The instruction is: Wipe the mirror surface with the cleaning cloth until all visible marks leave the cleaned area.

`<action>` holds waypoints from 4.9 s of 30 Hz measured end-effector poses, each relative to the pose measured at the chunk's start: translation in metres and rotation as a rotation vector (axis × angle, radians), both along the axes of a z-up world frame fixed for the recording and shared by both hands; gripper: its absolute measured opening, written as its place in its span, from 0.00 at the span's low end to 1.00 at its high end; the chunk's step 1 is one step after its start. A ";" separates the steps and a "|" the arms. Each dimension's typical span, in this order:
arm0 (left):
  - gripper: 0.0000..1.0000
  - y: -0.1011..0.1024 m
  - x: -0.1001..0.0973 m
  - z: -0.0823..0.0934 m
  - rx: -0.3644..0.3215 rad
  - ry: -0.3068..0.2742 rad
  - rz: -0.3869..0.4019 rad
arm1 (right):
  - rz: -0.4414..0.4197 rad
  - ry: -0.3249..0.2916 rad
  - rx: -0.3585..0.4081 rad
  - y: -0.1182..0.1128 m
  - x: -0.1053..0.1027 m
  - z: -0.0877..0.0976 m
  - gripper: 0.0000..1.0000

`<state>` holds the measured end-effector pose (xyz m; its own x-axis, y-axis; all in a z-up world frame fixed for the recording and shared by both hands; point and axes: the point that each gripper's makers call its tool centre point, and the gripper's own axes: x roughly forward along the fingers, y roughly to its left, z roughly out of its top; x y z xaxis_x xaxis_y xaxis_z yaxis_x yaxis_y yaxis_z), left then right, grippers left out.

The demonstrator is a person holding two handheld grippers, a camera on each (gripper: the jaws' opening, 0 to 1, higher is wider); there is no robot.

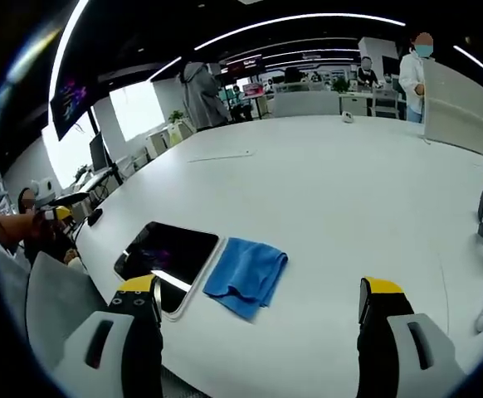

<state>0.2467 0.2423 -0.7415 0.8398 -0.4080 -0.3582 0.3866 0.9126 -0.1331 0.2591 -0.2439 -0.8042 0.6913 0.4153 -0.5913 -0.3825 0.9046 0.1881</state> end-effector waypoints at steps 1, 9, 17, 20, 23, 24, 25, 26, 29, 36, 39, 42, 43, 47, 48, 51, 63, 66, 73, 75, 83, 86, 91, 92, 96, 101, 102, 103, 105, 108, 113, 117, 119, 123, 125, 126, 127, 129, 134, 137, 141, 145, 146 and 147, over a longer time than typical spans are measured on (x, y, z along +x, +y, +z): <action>0.99 0.000 -0.001 0.000 0.003 0.003 -0.002 | -0.003 -0.001 0.002 0.000 0.001 0.000 0.98; 0.99 0.004 -0.002 0.004 0.010 0.002 0.009 | 0.005 -0.001 -0.001 0.001 0.004 -0.001 0.98; 0.99 0.012 0.001 0.000 0.010 0.006 0.011 | 0.039 0.006 -0.027 0.006 0.002 -0.003 0.98; 0.99 0.011 0.001 0.001 0.009 0.004 0.010 | 0.043 0.003 -0.026 0.008 0.001 -0.002 0.98; 0.99 0.010 0.001 0.003 0.005 0.001 0.013 | 0.043 0.003 -0.028 0.008 0.001 -0.001 0.98; 0.99 0.009 0.001 0.004 0.005 0.001 0.013 | 0.041 0.002 -0.026 0.009 0.001 0.000 0.98; 0.99 0.008 0.000 0.005 0.008 0.001 0.012 | 0.040 0.001 -0.026 0.009 0.001 0.001 0.98; 0.99 0.008 0.000 0.005 0.010 0.001 0.011 | 0.039 0.000 -0.025 0.008 0.001 0.001 0.98; 0.99 0.005 -0.001 0.007 0.010 0.003 0.012 | 0.038 0.001 -0.026 0.006 0.002 -0.001 0.98; 0.99 0.004 -0.002 0.008 0.011 0.005 0.013 | 0.035 0.003 -0.020 0.005 0.000 -0.003 0.98; 0.99 0.004 -0.002 0.008 0.012 0.005 0.012 | 0.030 0.002 -0.015 0.007 -0.001 -0.002 0.98; 0.99 0.006 0.000 0.006 0.013 0.004 0.009 | 0.029 0.002 -0.018 0.007 -0.002 -0.001 0.98; 0.99 0.007 0.000 0.006 0.014 0.004 0.008 | 0.028 0.003 -0.017 0.008 -0.002 -0.001 0.98; 0.99 0.009 0.001 0.006 0.014 0.003 0.009 | 0.025 0.000 -0.017 0.009 -0.002 0.001 0.98; 0.99 0.009 0.001 0.006 0.015 0.003 0.008 | 0.024 0.000 -0.017 0.009 -0.002 0.002 0.98; 0.99 0.008 0.002 0.008 0.014 0.000 0.007 | 0.018 0.003 -0.013 0.009 -0.001 0.003 0.98; 0.99 0.008 0.000 0.006 0.006 -0.001 0.009 | -0.002 0.015 -0.015 0.014 0.007 0.008 0.98; 0.99 0.009 -0.002 0.004 0.005 0.003 0.009 | -0.003 0.008 -0.020 0.021 0.014 0.014 0.98; 0.99 0.010 -0.002 0.004 0.006 0.004 0.008 | 0.006 -0.003 -0.043 0.036 0.033 0.020 0.94; 0.99 0.010 -0.003 0.003 0.006 0.006 0.005 | 0.008 -0.004 -0.043 0.040 0.039 0.020 0.93; 0.99 0.009 -0.003 0.000 0.003 0.009 -0.003 | 0.007 0.011 -0.071 0.052 0.049 0.011 0.85; 0.99 0.009 -0.004 -0.001 -0.002 0.007 -0.003 | -0.001 0.029 -0.082 0.052 0.049 0.000 0.76; 0.99 0.006 -0.008 -0.008 -0.003 0.023 -0.010 | -0.018 0.059 -0.095 0.053 0.049 -0.020 0.54; 0.99 0.007 -0.008 -0.009 -0.004 0.025 -0.010 | -0.016 0.064 -0.100 0.054 0.049 -0.023 0.51; 0.99 0.007 -0.008 -0.011 -0.006 0.034 -0.013 | -0.008 0.089 -0.129 0.063 0.049 -0.036 0.35; 0.99 0.010 -0.006 -0.013 -0.002 0.043 -0.013 | -0.020 0.139 -0.151 0.070 0.049 -0.054 0.27; 0.99 0.011 -0.005 -0.011 -0.003 0.040 -0.012 | -0.029 0.145 -0.162 0.069 0.049 -0.059 0.27; 0.99 0.010 -0.004 -0.010 -0.003 0.039 -0.010 | -0.035 0.149 -0.180 0.066 0.048 -0.062 0.25; 0.99 0.010 -0.004 -0.008 -0.002 0.039 -0.007 | -0.048 0.159 -0.180 0.064 0.048 -0.068 0.21; 0.99 0.011 -0.004 -0.008 0.002 0.041 -0.008 | -0.057 0.161 -0.182 0.064 0.048 -0.072 0.19; 0.99 0.011 -0.004 -0.008 0.002 0.041 -0.001 | -0.001 0.193 -0.285 0.066 0.039 -0.084 0.14; 0.99 0.005 -0.005 -0.008 0.005 0.040 0.001 | -0.018 0.176 -0.276 0.066 0.045 -0.082 0.13; 0.99 0.002 -0.005 -0.008 0.009 0.038 -0.004 | -0.021 0.176 -0.275 0.065 0.046 -0.082 0.11; 0.99 0.000 -0.004 -0.006 0.012 0.042 -0.011 | -0.035 0.181 -0.283 0.061 0.046 -0.084 0.02; 0.99 0.001 -0.001 -0.004 0.012 0.036 -0.006 | -0.049 0.178 -0.277 0.060 0.047 -0.084 0.01; 0.99 0.001 0.000 -0.004 0.010 0.034 -0.001 | -0.059 0.179 -0.273 0.060 0.048 -0.084 0.00; 0.99 0.000 0.001 -0.003 0.005 0.032 0.002 | -0.073 0.183 -0.264 0.059 0.048 -0.084 0.00; 0.99 -0.002 0.002 -0.004 0.004 0.031 -0.002 | -0.087 0.189 -0.259 0.059 0.048 -0.084 0.00; 0.99 -0.006 0.000 -0.007 0.000 0.033 -0.009 | -0.116 0.208 -0.230 0.057 0.050 -0.085 0.00; 0.99 -0.009 -0.002 -0.006 -0.003 0.033 -0.010 | -0.128 0.225 -0.208 0.056 0.052 -0.086 0.00; 0.99 -0.004 -0.001 -0.011 0.014 0.041 -0.026 | -0.151 0.286 -0.162 0.057 0.052 -0.084 0.00; 0.99 -0.002 0.001 -0.012 0.013 0.038 -0.020 | -0.139 0.287 -0.164 0.058 0.049 -0.082 0.00; 0.99 -0.001 0.001 -0.011 0.015 0.037 -0.019 | -0.156 0.294 -0.148 0.058 0.048 -0.083 0.00; 0.99 -0.002 0.002 -0.010 0.013 0.035 -0.018 | -0.165 0.299 -0.140 0.057 0.049 -0.083 0.00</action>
<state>0.2482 0.2406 -0.7517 0.8195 -0.4176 -0.3924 0.3979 0.9075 -0.1346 0.3076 -0.1865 -0.8869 0.5302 0.2140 -0.8204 -0.1765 0.9743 0.1401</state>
